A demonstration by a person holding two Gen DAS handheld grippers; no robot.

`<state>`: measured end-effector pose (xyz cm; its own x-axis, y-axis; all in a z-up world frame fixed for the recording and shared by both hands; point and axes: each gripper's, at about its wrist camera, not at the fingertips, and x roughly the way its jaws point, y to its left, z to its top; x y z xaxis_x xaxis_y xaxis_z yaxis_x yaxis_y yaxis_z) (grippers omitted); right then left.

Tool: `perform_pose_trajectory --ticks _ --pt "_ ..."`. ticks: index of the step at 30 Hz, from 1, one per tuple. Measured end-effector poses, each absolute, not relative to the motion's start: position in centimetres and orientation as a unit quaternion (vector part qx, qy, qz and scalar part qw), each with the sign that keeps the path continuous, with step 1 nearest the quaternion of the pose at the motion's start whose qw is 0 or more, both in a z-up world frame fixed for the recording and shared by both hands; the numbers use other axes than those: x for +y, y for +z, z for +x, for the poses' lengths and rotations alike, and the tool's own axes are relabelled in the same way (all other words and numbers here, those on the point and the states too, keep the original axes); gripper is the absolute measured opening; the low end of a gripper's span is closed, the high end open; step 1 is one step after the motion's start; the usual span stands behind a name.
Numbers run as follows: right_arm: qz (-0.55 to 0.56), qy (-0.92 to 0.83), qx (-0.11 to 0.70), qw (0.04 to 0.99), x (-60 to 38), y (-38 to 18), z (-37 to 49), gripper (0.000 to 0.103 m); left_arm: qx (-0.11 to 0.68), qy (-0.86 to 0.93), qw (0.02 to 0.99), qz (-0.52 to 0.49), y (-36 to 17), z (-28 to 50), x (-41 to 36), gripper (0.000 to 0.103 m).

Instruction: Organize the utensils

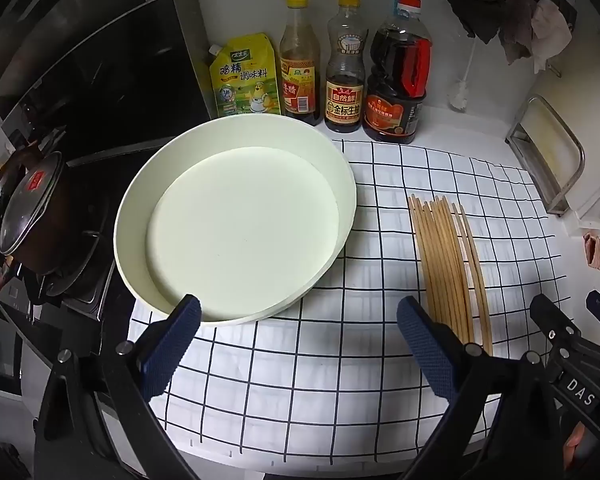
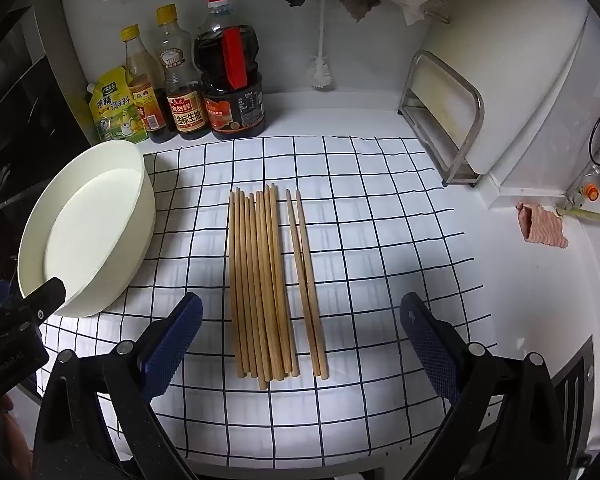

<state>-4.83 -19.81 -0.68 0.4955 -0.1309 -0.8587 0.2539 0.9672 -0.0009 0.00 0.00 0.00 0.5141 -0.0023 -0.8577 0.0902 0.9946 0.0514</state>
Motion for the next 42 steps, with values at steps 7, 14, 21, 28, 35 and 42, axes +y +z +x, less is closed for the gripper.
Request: perform_pose_trajectory --ticks 7,14,21,28,35,42 --pt "0.057 -0.108 0.486 0.866 -19.75 -0.67 -5.05 0.095 0.491 -0.025 0.869 0.047 0.04 -0.03 0.0 0.097" --pt "0.064 -0.109 0.486 0.865 -19.97 -0.71 -4.99 0.095 0.492 -0.024 0.869 0.049 -0.1 -0.23 -0.16 0.097" --pt "0.069 -0.108 0.489 0.863 -20.07 -0.76 -5.06 0.095 0.492 -0.025 0.869 0.048 -0.06 -0.19 -0.08 0.097" --pt "0.068 -0.108 0.488 0.864 -19.96 -0.79 -5.11 0.095 0.492 -0.025 0.869 0.049 0.13 0.04 0.08 0.097" --pt "0.07 -0.108 0.486 0.864 -20.05 -0.7 -5.2 0.095 0.49 -0.025 0.87 0.049 0.22 0.02 0.1 0.097" --pt "0.071 -0.11 0.485 0.865 -20.16 -0.62 -5.28 0.095 0.49 -0.025 0.87 0.05 0.28 0.06 0.06 0.097"
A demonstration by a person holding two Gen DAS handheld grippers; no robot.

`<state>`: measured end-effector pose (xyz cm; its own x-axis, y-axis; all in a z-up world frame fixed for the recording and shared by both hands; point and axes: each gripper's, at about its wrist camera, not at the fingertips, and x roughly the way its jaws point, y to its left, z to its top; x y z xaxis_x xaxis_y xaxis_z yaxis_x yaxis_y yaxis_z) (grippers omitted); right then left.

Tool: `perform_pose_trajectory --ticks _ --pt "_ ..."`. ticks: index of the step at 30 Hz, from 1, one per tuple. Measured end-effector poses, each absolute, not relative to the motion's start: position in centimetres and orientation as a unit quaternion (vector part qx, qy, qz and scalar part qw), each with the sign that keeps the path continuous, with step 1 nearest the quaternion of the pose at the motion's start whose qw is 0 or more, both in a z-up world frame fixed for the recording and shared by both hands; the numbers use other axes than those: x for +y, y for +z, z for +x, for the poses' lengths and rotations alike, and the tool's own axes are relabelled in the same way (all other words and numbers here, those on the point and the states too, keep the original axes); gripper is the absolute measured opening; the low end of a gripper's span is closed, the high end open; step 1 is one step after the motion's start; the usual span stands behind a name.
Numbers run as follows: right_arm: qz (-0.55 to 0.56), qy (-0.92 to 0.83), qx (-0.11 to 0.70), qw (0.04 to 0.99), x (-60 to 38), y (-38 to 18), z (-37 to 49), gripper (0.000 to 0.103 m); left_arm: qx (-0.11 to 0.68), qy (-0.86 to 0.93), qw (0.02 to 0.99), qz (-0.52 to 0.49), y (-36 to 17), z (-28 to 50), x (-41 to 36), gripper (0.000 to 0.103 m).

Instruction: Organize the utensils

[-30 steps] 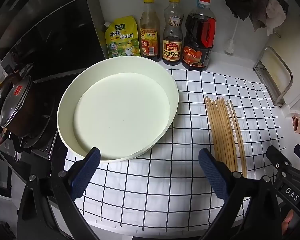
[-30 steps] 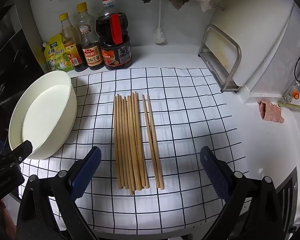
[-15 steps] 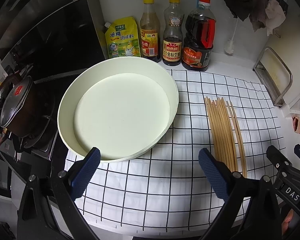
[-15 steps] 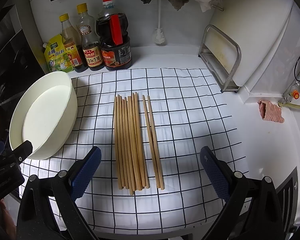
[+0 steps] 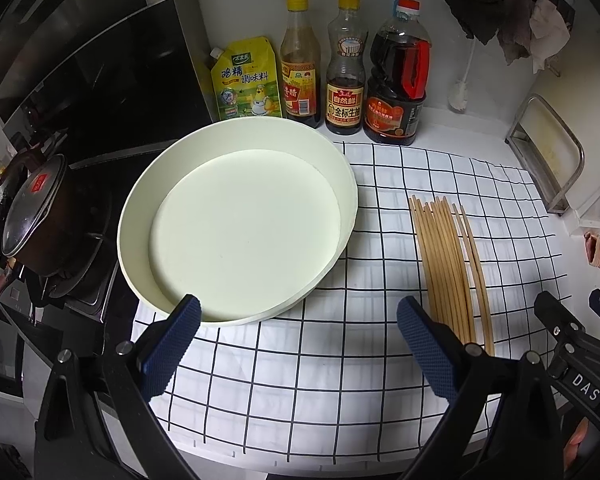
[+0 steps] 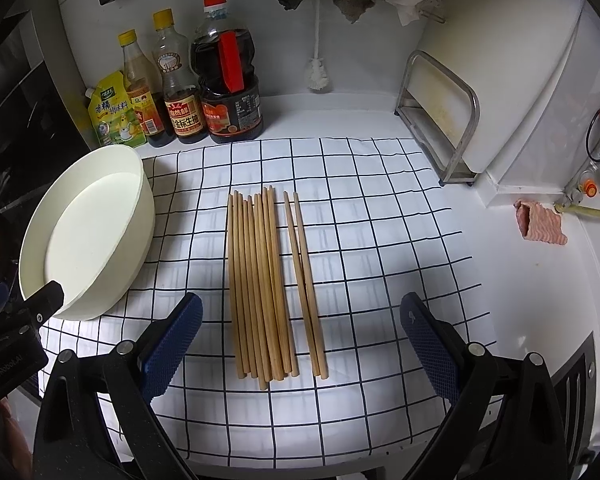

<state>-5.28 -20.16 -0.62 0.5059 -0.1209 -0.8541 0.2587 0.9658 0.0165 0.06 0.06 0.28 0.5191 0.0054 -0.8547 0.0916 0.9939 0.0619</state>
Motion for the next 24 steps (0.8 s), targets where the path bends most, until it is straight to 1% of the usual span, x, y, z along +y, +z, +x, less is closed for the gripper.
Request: perform_pose_trajectory --ticks 24 --pt "0.073 -0.111 0.483 0.865 -20.11 -0.42 -5.47 0.095 0.486 -0.024 0.872 0.049 0.54 0.07 0.42 0.097"
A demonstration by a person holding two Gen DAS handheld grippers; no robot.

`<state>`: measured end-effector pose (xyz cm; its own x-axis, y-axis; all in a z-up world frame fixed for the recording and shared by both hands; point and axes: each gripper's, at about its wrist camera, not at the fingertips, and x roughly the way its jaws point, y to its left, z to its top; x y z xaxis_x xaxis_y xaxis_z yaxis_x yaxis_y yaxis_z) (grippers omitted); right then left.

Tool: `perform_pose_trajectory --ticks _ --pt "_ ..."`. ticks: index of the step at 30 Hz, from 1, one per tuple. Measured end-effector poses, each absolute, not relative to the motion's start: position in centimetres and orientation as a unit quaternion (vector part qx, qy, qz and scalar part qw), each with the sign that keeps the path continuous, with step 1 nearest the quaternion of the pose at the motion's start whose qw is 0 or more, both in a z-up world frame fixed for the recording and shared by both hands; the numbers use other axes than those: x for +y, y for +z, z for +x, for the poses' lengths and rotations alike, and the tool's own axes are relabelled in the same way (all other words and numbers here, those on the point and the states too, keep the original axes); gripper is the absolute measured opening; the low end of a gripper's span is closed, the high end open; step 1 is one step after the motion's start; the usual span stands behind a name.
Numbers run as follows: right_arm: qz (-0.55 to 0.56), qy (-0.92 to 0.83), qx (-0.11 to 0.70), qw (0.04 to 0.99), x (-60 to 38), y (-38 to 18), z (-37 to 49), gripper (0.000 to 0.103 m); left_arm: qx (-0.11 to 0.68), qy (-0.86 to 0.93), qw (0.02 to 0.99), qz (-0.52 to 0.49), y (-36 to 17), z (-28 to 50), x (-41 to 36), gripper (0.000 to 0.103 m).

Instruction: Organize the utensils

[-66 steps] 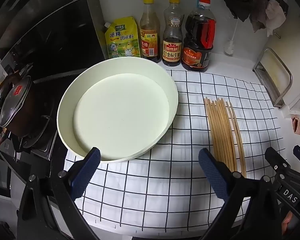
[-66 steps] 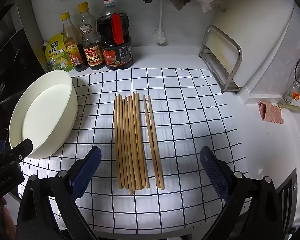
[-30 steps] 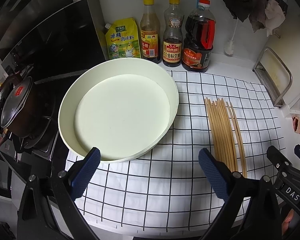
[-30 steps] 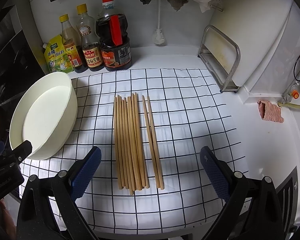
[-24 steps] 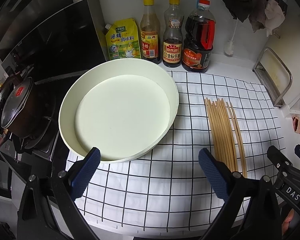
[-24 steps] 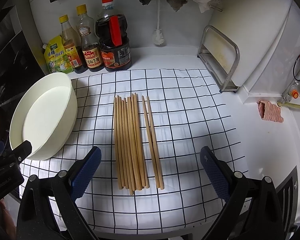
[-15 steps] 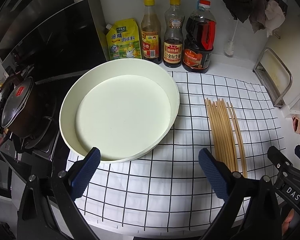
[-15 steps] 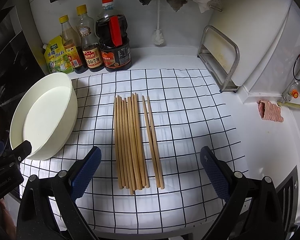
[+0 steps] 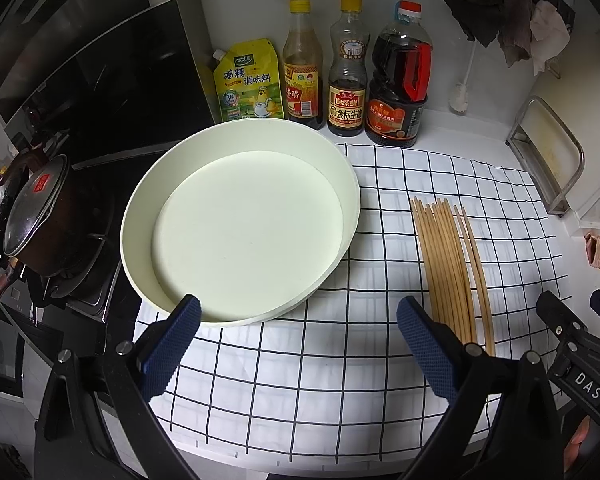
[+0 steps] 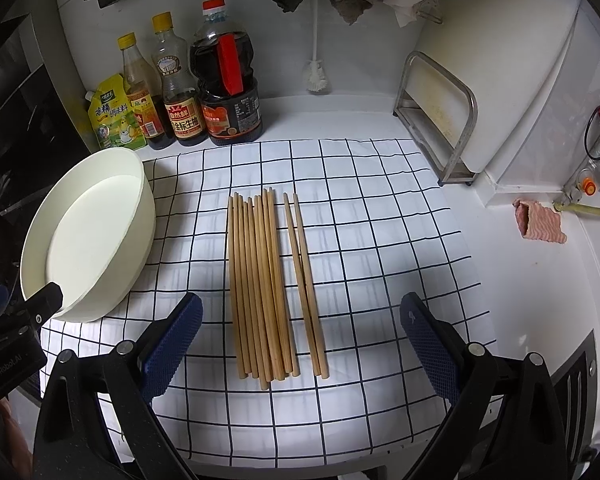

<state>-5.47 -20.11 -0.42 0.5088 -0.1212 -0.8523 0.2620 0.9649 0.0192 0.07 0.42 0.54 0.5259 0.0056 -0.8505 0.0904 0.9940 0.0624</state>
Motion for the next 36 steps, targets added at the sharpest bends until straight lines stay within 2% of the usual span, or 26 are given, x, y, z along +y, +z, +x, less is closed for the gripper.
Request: perform_pose_trajectory --ticks 36 --pt "0.084 -0.094 0.493 0.861 -20.8 -1.6 -5.7 0.095 0.501 -0.042 0.863 0.053 -1.0 0.2 -0.7 0.097"
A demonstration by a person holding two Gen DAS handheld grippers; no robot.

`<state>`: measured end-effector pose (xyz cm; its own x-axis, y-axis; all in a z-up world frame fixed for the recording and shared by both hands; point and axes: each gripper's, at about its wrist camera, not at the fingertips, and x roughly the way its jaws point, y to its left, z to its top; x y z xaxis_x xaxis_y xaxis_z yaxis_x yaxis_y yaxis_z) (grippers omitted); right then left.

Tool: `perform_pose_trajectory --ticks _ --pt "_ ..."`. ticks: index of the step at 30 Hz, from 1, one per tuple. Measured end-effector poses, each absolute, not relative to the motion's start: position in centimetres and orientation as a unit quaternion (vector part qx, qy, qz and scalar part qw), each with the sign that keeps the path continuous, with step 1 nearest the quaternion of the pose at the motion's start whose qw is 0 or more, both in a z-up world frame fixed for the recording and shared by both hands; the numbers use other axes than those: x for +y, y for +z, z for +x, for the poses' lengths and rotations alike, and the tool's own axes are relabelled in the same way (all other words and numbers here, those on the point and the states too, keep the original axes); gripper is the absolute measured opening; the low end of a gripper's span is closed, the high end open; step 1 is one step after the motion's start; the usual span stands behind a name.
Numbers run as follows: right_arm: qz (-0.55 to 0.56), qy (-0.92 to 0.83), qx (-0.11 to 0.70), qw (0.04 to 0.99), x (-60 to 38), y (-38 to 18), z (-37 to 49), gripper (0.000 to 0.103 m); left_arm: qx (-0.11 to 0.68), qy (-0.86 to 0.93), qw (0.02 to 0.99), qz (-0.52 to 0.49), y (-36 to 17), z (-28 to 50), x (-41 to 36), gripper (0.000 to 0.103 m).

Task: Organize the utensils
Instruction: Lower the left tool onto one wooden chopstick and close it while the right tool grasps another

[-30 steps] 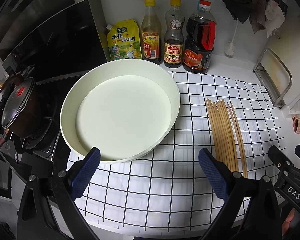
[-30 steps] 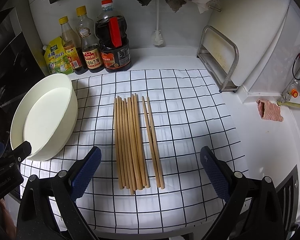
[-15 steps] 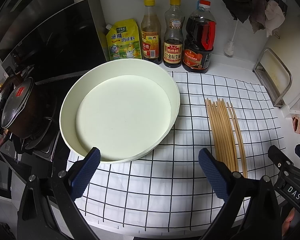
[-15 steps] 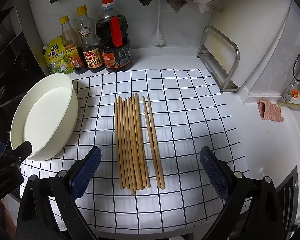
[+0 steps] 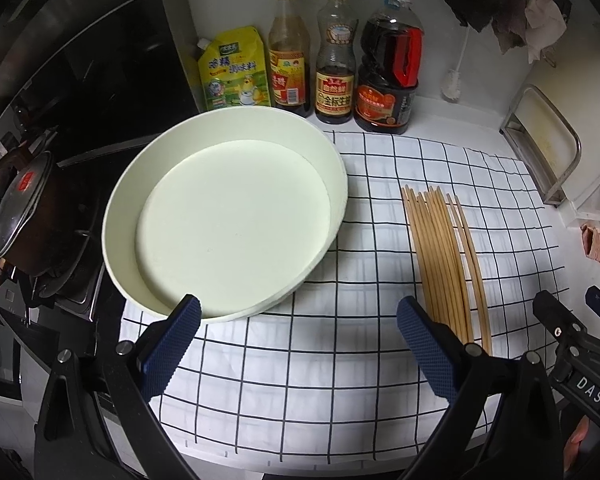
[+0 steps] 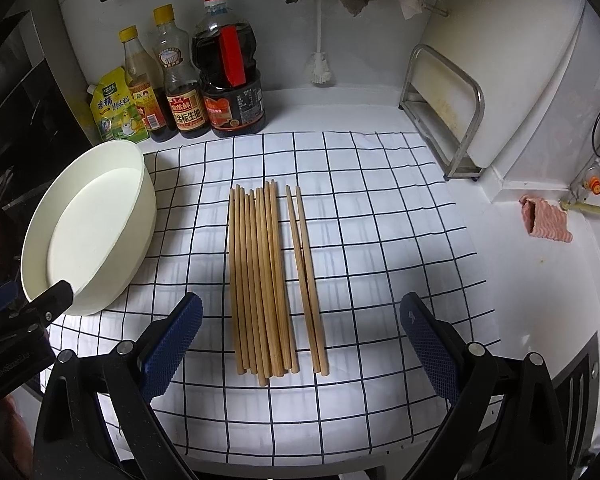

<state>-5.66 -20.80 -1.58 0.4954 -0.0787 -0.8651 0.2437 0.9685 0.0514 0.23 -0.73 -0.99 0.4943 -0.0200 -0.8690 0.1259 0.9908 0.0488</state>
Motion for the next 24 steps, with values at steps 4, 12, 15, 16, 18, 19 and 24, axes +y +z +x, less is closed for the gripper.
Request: perform_pose_trajectory --ticks 4,12,15,16,18,19,24 --pt "0.071 -0.092 0.498 0.859 -22.0 -2.8 -6.0 0.095 0.503 -0.056 0.861 0.058 -2.1 0.3 -2.1 0.097" --pt "0.073 -0.078 0.499 0.86 -25.6 -7.1 -6.1 0.095 0.508 -0.08 0.857 0.043 -5.6 0.6 -4.9 0.097" --pt "0.068 -0.079 0.51 0.854 -26.3 -9.3 -5.3 0.094 0.506 -0.081 0.858 0.031 -7.1 0.8 -5.7 0.097" --pt "0.069 -0.078 0.512 0.852 -26.5 -9.9 -5.0 0.094 0.508 -0.081 0.857 0.03 -7.7 0.9 -6.0 0.097" --pt "0.067 -0.076 0.517 0.85 -26.7 -11.1 -4.4 0.094 0.513 -0.076 0.854 0.033 -8.7 1.2 -6.6 0.097" --pt "0.066 -0.075 0.519 0.849 -26.7 -11.5 -4.1 0.094 0.515 -0.073 0.853 0.035 -9.2 1.4 -6.8 0.097" --pt "0.056 -0.079 0.52 0.848 -27.0 -13.3 -2.4 0.094 0.522 -0.059 0.85 0.038 -10.8 2.2 -7.3 0.097"
